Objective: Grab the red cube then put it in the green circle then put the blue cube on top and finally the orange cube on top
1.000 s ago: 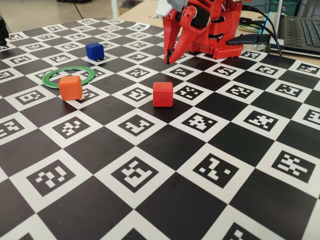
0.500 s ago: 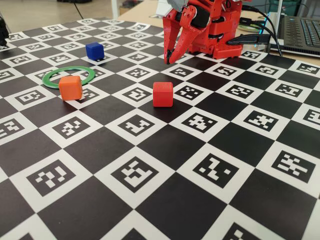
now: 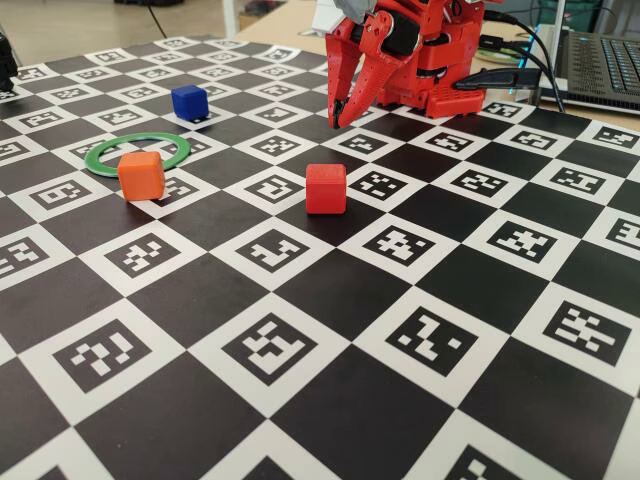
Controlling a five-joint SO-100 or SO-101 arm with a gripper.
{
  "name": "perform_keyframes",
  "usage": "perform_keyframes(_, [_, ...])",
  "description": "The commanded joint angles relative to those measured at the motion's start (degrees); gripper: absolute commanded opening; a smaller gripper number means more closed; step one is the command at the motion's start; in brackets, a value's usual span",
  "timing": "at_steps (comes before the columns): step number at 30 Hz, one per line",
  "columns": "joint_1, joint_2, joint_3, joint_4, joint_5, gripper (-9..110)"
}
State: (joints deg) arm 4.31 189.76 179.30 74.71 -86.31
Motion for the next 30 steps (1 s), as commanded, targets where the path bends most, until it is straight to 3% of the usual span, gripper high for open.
perform_keyframes(1, [-0.18, 2.64, 2.29, 3.78, -0.18, -6])
perform_keyframes(16, [-3.43, 2.72, 2.29, 2.2, 0.0, -6])
perform_keyframes(20, [-3.52, 0.62, -2.9, -3.34, 9.23, -6])
perform_keyframes(24, [-5.8, -12.74, -19.07, -7.56, 21.18, -6])
perform_keyframes(30, [-10.72, -34.8, -50.8, 2.81, 45.44, -6])
